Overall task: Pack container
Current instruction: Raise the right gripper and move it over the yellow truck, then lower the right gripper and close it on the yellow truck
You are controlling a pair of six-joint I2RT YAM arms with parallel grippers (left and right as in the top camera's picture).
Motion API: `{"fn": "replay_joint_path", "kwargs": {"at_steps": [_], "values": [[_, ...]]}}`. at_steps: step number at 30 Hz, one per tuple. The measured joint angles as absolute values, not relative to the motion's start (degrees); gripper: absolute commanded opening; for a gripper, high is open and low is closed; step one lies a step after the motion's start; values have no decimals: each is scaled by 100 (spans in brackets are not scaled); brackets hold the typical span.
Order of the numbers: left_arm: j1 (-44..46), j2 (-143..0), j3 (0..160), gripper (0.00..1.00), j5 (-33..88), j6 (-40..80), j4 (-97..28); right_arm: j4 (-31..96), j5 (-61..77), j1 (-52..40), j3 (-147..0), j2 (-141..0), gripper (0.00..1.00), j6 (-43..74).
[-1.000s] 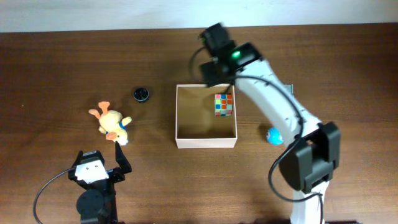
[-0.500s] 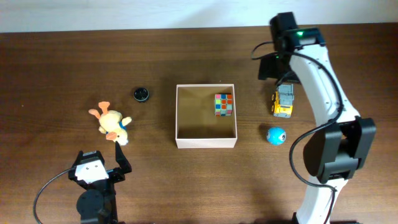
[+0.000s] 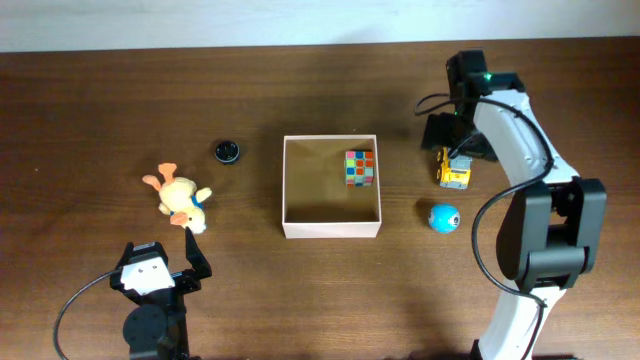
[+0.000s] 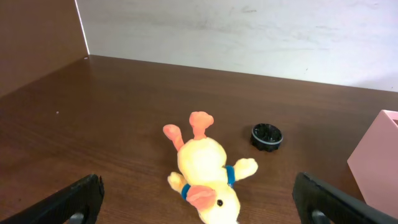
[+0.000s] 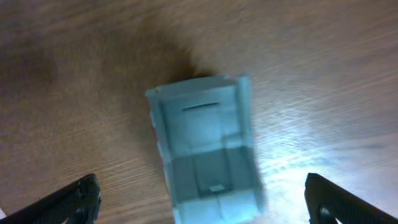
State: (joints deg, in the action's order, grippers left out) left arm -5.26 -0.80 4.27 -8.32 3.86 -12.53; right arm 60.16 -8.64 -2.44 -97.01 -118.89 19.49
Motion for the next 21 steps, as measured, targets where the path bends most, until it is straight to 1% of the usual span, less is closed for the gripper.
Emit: {"fn": "replay_joint_path", "kwargs": {"at_steps": [12, 19, 21], "values": [[-526, -80, 427, 99, -832, 386, -1253, 5190, -263, -167, -9048, -11889, 99, 1372], [-526, -80, 427, 99, -832, 386, -1253, 5177, 38, 287, -9028, -11889, 100, 958], [-526, -80, 427, 99, -832, 386, -1253, 5177, 110, 403, -9028, -11889, 98, 860]]}}
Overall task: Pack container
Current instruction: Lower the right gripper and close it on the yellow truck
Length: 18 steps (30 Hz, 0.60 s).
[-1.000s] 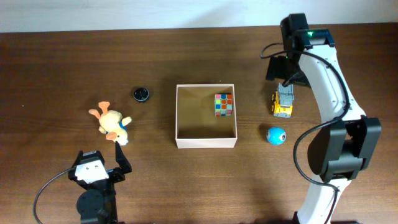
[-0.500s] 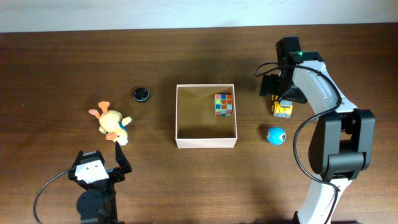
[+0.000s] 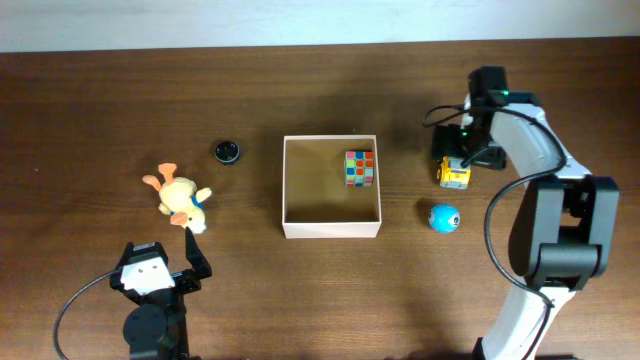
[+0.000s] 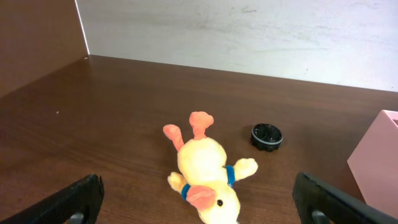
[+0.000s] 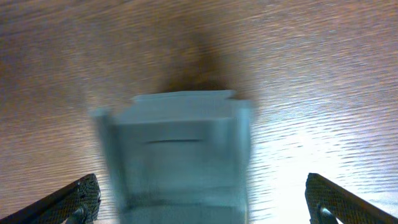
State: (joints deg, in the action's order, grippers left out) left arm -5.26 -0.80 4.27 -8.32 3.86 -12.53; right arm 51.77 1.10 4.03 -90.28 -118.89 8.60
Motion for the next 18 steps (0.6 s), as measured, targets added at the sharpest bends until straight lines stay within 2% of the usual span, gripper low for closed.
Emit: {"fn": "replay_joint_path", "kwargs": {"at_steps": [13, 18], "values": [[-526, -80, 427, 99, -832, 386, -1253, 5183, 563, 548, -9019, -11889, 93, 338], [-526, -80, 427, 99, -832, 386, -1253, 5227, 617, 548, -9019, -11889, 87, 204]]}}
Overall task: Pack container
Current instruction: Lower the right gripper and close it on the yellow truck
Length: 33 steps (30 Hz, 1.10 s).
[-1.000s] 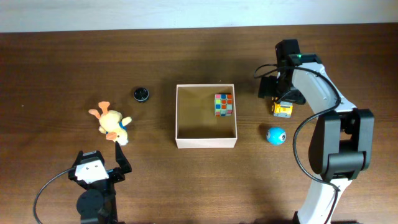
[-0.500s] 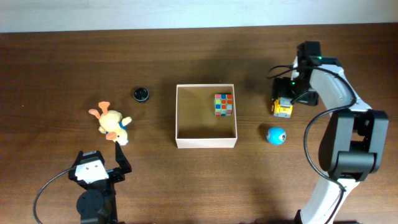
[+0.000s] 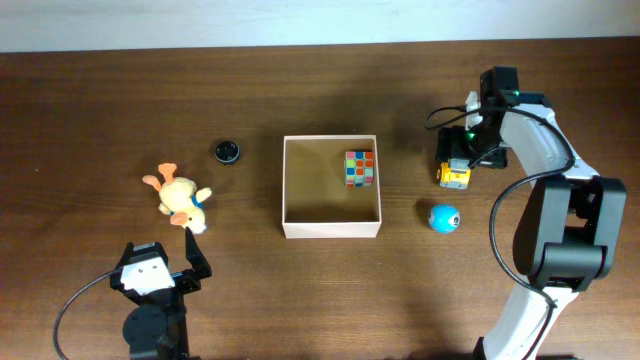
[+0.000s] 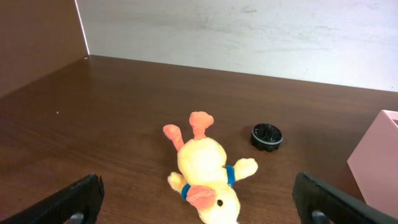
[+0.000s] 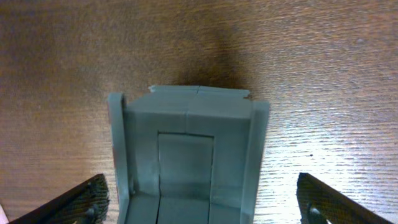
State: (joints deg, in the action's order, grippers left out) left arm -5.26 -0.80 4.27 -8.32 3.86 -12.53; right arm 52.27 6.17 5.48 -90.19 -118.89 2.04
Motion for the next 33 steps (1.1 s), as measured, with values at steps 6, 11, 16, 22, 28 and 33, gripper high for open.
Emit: {"fn": "replay_joint_path", "kwargs": {"at_steps": [6, 11, 16, 22, 28, 33], "values": [[-526, -80, 427, 99, -832, 386, -1253, 5286, 635, 548, -9019, -11889, 80, 123], [-526, -80, 427, 99, -832, 386, -1253, 5308, 635, 548, -9019, -11889, 75, 123], [-526, -80, 427, 99, -832, 386, -1253, 5308, 545, 548, -9019, -11889, 73, 99], [-526, -80, 427, 99, -832, 386, -1253, 5308, 480, 548, -9019, -11889, 72, 3], [-526, -80, 427, 99, -832, 386, -1253, 5308, 456, 548, -9019, -11889, 67, -27], [-526, -80, 427, 99, -832, 386, -1253, 5308, 456, 548, -9019, -11889, 66, -23]]}}
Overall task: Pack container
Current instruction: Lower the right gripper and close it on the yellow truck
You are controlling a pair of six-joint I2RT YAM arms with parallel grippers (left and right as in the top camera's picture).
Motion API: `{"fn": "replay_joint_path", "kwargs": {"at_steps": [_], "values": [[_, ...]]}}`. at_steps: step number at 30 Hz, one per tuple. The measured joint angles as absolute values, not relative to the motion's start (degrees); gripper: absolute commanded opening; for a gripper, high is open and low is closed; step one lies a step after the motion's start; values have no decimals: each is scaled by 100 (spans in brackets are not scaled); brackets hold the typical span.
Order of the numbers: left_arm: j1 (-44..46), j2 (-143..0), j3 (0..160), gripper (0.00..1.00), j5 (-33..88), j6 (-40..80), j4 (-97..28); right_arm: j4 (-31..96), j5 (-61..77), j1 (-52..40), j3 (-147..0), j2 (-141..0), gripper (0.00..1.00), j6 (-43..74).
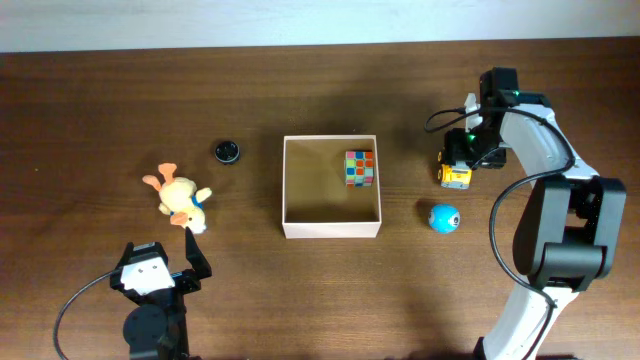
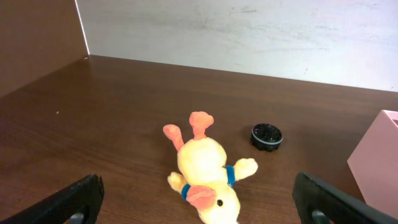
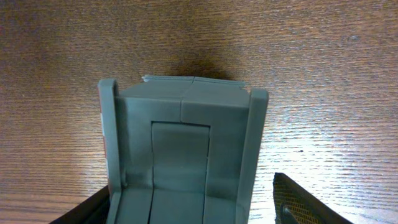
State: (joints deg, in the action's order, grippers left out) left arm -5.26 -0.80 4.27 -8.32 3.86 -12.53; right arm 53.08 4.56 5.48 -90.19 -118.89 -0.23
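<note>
A white open box [image 1: 331, 231] stands mid-table with a colour cube [image 1: 359, 167] in its back right corner. To its right sits a yellow toy truck [image 1: 455, 176], whose grey bed [image 3: 183, 149] fills the right wrist view. My right gripper [image 3: 189, 208] is low over the truck, still open. One finger [image 3: 93, 208] is against the truck's left side, the other [image 3: 305, 202] a small gap off its right side. A blue ball [image 1: 444, 217] lies in front of the truck. A yellow plush duck [image 2: 205, 171] lies left of the box, ahead of my open left gripper [image 2: 199, 211].
A small black cap [image 1: 228, 151] sits behind the duck, left of the box's back corner. The box's pink wall [image 2: 376, 155] shows at the right edge of the left wrist view. A pale wall runs along the table's far edge.
My right gripper's fingers have drawn in around the truck, and the truck sits slightly nearer in the wrist view. The left arm, duck, box, cube and ball have not moved.
My right gripper first hung wide open over the truck, askew to it. Then it had swung round toward the right, blurred. Then it was squared up with the truck bed, fingers wide. Now the fingers stand close on either side of the truck. The left arm stayed still.
</note>
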Motion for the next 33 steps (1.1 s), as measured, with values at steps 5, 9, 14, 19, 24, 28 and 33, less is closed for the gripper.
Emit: {"fn": "replay_joint_path", "kwargs": {"at_steps": [5, 9, 14, 19, 24, 28, 33], "values": [[-526, -80, 427, 99, -832, 386, -1253, 5347, 456, 548, -9019, -11889, 66, -23], [-526, -80, 427, 99, -832, 386, -1253, 5356, 456, 548, -9021, -11889, 66, -25], [-526, -80, 427, 99, -832, 386, -1253, 5426, 456, 548, -9133, -11889, 66, -25], [-526, -80, 427, 99, -832, 386, -1253, 5531, 454, 548, -9308, -11889, 66, -25], [-526, -80, 427, 99, -832, 386, -1253, 5583, 456, 548, -9397, -11889, 63, -25], [-526, -80, 427, 99, -832, 386, -1253, 5616, 458, 517, -9397, -11889, 62, -23], [-526, -80, 427, 99, -832, 386, -1253, 5612, 456, 392, -9397, -11889, 63, -38]]}}
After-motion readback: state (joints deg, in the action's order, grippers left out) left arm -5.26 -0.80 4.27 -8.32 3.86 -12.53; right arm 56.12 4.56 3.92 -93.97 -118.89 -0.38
